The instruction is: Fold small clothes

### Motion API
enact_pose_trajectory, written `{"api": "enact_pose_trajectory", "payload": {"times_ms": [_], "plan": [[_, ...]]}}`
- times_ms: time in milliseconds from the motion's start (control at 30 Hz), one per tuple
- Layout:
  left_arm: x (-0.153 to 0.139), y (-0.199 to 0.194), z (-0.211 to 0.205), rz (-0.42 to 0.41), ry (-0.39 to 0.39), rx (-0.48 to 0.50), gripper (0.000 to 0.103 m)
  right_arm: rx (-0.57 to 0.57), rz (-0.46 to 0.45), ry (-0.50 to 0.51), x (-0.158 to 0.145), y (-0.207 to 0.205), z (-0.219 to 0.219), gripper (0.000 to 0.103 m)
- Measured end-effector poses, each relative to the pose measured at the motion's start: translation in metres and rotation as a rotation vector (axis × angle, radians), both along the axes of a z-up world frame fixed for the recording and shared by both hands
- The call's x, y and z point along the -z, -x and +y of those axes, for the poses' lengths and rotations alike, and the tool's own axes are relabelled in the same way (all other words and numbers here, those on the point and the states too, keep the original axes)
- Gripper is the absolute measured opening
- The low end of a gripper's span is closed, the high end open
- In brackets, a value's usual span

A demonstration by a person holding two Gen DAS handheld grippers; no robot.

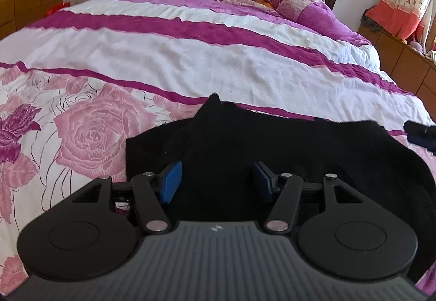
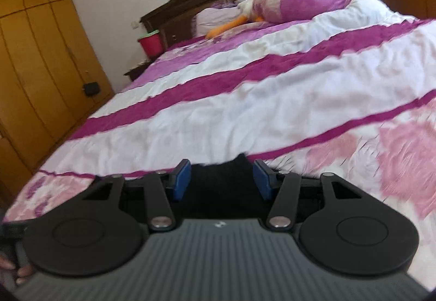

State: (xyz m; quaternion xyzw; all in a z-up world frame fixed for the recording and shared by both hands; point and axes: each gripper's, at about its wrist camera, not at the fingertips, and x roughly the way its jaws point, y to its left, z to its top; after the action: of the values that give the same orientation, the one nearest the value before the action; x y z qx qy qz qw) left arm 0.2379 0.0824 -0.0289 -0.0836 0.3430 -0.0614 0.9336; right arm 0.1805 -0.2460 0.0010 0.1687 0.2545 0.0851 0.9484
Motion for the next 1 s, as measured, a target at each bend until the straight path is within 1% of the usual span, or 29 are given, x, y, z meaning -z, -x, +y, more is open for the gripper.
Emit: {"api": "enact_pose_trajectory", "payload": {"times_ms": [67,100,133,167,200,267,367,433,533,633,700,767,867,900,933,967,1000], "plan": [[0.001,0.000,-0.002,-0.003,-0.001,-0.016,0.064,0.006,0.012,0.017,0.000,-0.006,-0.003,0.033],[0.002,-0.001,-0.002,-0.006,0.007,-0.027,0.064,0.000,0.022,0.036,0.001,-0.008,-0.003,0.028],[0.002,-0.001,-0.002,-0.010,0.020,-0.040,0.064,-0.030,0.039,0.091,0.005,-0.013,0.002,0.025],[0.003,0.000,-0.001,-0.017,0.034,-0.051,0.064,-0.049,0.044,0.122,0.006,-0.014,0.006,0.025],[0.005,0.001,0.001,-0.028,0.048,-0.058,0.064,-0.049,0.044,0.122,0.006,-0.014,0.006,0.025],[0.011,0.004,0.004,-0.050,0.076,-0.064,0.064,-0.086,0.058,0.207,0.009,-0.016,0.017,0.025],[0.016,0.008,0.007,-0.083,0.095,-0.049,0.064,-0.098,0.101,0.350,0.017,-0.023,0.032,0.026],[0.018,0.009,0.010,-0.095,0.108,-0.039,0.064,-0.133,0.139,0.385,0.023,-0.028,0.037,0.026],[0.020,0.010,0.012,-0.107,0.129,-0.033,0.065,-0.167,0.138,0.451,0.028,-0.027,0.046,0.028],[0.021,0.011,0.010,-0.117,0.115,-0.026,0.066,-0.205,0.134,0.544,0.031,-0.026,0.054,0.030],[0.021,0.012,0.007,-0.124,0.093,-0.020,0.066,-0.211,0.139,0.547,0.030,-0.025,0.053,0.033],[0.022,0.013,0.004,-0.128,0.070,-0.018,0.066,-0.217,0.153,0.554,0.028,-0.025,0.050,0.042],[0.022,0.013,0.000,-0.132,0.045,-0.016,0.067,-0.249,0.148,0.570,0.033,-0.025,0.046,0.042],[0.022,0.013,0.000,-0.132,0.041,-0.015,0.067,-0.254,0.146,0.571,0.036,-0.026,0.046,0.041],[0.023,0.012,0.000,-0.133,0.038,-0.014,0.067,-0.255,0.144,0.565,0.038,-0.026,0.046,0.029],[0.023,0.012,0.000,-0.133,0.037,-0.014,0.067,-0.253,0.141,0.553,0.038,-0.027,0.046,0.014],[0.023,0.012,0.000,-0.134,0.039,-0.014,0.067,-0.239,0.137,0.542,0.035,-0.027,0.047,0.013]]}}
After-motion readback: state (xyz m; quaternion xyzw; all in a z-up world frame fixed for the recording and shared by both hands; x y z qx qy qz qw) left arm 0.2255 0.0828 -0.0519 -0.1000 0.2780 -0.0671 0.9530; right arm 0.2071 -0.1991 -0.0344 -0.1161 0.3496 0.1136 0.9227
